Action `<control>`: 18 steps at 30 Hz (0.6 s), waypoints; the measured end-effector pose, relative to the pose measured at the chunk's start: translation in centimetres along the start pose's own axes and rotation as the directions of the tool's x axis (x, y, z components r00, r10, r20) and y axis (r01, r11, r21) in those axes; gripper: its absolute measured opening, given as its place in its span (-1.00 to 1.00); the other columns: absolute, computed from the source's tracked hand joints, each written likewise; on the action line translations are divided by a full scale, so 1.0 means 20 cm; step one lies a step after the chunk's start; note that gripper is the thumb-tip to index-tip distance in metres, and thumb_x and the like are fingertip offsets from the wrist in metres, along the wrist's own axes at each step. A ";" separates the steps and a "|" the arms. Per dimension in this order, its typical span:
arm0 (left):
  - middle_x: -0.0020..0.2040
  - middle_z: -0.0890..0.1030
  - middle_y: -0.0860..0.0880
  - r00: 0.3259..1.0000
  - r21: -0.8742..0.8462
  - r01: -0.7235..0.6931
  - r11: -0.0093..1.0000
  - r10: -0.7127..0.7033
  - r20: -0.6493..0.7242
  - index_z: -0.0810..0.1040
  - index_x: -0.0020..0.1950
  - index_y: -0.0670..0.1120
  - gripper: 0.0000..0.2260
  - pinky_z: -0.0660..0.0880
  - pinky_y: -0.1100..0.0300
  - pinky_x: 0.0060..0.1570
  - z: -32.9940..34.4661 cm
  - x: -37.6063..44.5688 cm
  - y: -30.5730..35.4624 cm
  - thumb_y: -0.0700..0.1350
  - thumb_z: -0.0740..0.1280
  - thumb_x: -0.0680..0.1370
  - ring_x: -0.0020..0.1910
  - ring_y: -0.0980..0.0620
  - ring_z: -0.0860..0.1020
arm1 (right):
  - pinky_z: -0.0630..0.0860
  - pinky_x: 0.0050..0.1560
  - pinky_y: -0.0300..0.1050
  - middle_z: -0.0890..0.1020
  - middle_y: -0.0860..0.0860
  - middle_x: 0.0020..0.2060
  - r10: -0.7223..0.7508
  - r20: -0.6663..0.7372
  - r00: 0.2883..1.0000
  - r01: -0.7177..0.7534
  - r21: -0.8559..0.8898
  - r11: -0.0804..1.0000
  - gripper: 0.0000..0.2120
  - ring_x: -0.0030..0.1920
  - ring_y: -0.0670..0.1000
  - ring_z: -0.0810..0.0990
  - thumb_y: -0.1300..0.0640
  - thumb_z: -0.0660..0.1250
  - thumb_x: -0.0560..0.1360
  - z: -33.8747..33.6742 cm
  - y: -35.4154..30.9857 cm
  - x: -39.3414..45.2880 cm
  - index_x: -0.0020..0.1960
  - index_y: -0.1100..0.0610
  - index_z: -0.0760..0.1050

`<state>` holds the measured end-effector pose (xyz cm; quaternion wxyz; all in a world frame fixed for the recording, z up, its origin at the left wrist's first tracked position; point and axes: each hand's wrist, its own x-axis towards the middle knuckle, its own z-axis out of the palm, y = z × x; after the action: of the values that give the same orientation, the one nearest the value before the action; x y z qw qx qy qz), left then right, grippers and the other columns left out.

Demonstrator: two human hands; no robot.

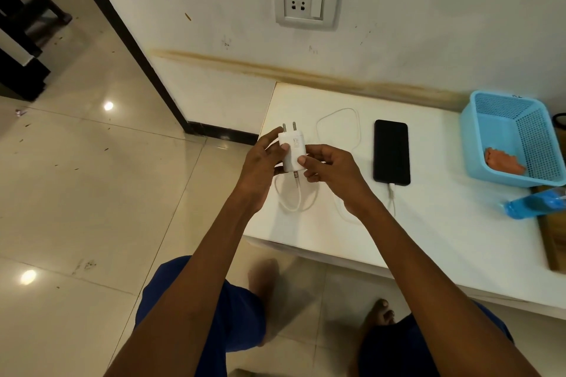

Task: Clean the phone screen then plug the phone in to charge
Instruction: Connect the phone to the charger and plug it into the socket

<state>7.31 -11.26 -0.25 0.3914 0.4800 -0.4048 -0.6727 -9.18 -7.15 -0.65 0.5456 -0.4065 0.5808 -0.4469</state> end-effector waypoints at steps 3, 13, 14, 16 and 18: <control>0.19 0.65 0.00 1.000 -0.020 -0.014 1.000 0.015 0.013 0.42 0.46 -0.04 -0.60 0.60 0.00 0.12 0.02 0.01 0.02 -0.19 0.30 0.62 0.19 -0.06 0.61 | 0.66 0.00 -0.09 0.73 0.02 -0.01 0.026 -0.001 1.000 -0.025 0.093 0.995 -0.79 -0.09 0.05 0.71 0.09 0.49 0.48 -0.01 -0.01 0.00 0.11 -0.01 0.63; 0.22 0.65 -0.01 0.984 -0.093 -0.158 0.983 0.149 -0.102 0.47 0.38 -0.05 -0.66 0.53 0.11 0.21 0.02 0.05 0.09 -0.13 0.35 0.60 0.21 0.02 0.61 | 0.64 -0.07 -0.17 0.74 0.08 -0.01 0.025 -0.124 0.992 0.012 0.284 0.959 -0.89 -0.03 0.14 0.73 0.15 0.44 0.52 0.02 -0.11 0.09 0.04 0.05 0.67; 0.22 0.65 0.03 0.970 -0.060 -0.204 0.977 0.194 -0.144 0.49 0.36 -0.02 -0.68 0.51 0.20 0.20 0.02 0.05 0.09 -0.09 0.35 0.60 0.23 0.09 0.59 | 0.64 -0.05 -0.16 0.74 0.08 -0.02 0.031 -0.135 0.990 0.010 0.293 0.956 -0.89 -0.03 0.14 0.73 0.15 0.44 0.51 0.02 -0.14 0.12 0.04 0.07 0.67; 0.24 0.63 0.08 0.939 -0.028 -0.293 0.956 0.282 -0.199 0.50 0.35 0.00 -0.69 0.47 0.34 0.16 0.01 0.06 0.10 -0.04 0.34 0.61 0.26 0.21 0.54 | 0.65 -0.02 -0.13 0.74 0.09 -0.04 0.040 -0.159 0.986 0.010 0.304 0.953 -0.88 -0.03 0.14 0.73 0.16 0.45 0.50 0.02 -0.19 0.20 0.03 0.12 0.67; 0.27 0.60 0.12 0.907 0.018 -0.364 0.931 0.358 -0.220 0.49 0.36 0.03 -0.68 0.45 0.31 0.20 -0.01 0.06 0.11 0.03 0.32 0.61 0.30 0.23 0.51 | 0.65 -0.01 -0.11 0.74 0.09 -0.11 0.043 -0.183 0.982 0.022 0.341 0.940 -0.91 -0.08 0.13 0.73 0.20 0.45 0.49 0.02 -0.24 0.28 -0.02 0.18 0.66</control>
<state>7.43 -13.23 1.27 0.5568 0.4635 -0.4330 -0.5363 -9.36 -13.92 2.52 0.5532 -0.2585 0.5454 -0.5742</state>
